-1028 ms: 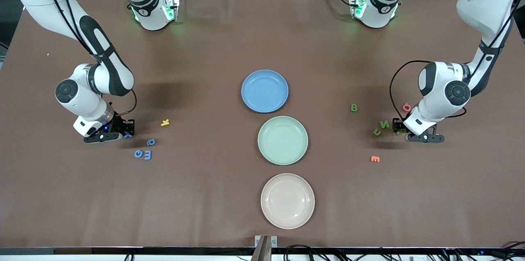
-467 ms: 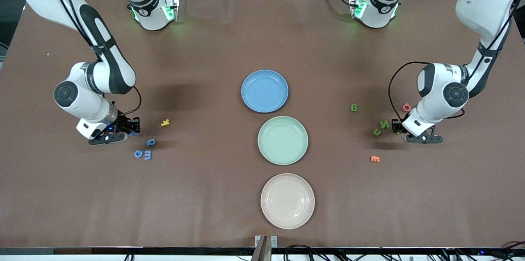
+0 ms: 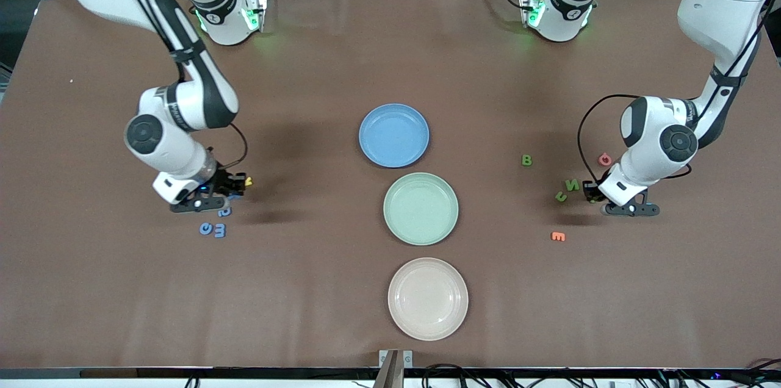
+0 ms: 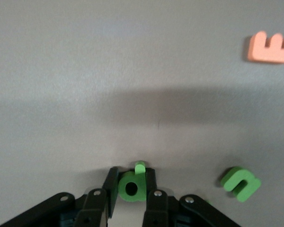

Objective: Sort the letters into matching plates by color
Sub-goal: 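Move the blue X to the blue plate while the left gripper lifts the p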

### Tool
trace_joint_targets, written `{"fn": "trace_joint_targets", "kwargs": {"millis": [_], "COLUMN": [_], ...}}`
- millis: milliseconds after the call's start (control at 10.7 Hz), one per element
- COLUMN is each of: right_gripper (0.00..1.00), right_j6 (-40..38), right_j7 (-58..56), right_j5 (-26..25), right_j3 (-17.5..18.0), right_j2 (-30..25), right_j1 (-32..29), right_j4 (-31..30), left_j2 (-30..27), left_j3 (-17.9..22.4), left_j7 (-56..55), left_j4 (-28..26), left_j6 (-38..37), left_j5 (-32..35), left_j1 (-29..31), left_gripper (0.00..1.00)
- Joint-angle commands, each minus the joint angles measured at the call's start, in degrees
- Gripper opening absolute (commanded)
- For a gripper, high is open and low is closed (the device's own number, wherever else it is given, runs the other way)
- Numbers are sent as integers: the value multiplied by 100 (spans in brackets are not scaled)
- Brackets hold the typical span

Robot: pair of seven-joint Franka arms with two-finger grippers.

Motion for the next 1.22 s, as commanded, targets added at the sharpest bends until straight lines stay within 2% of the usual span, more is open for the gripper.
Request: {"fn": "trace_joint_targets", "kwargs": {"millis": [0, 187, 280, 654, 841, 1028, 1122], "right_gripper": [22, 22, 22, 22, 22, 22, 24], "right_j6": [-121, -506, -682, -947, -947, -939, -939], "right_j7": [840, 1341, 1604, 2230, 2432, 2652, 2705], "right_j5": [32, 23, 23, 32, 32, 15, 6], "right_j3": [-14, 3, 21, 30, 65, 336, 346], "right_j2": [-65, -3, 40, 172, 374, 681, 770], "right_j1": [787, 1331, 1578, 2606, 2994, 3144, 3266], "right_j4": [113, 471, 682, 1149, 1430, 1694, 1730], "left_j2": [-78, -368, -447, -422, -396, -133, 7], "left_j3": [-18, -175, -377, -1106, -1126, -1108, -1082], "left_j7": [-361, -334, -378, -317, -317, -430, -675], "left_j4": [231, 275, 292, 669, 854, 1231, 1398], "left_j6": [-33, -94, -129, -199, -471, -814, -833], "left_j5": [217, 234, 217, 243, 234, 217, 217], "left_j1": [-204, -213, -213, -300, -860, -1519, -1818], "left_gripper": [0, 0, 0, 0, 0, 0, 0]}}
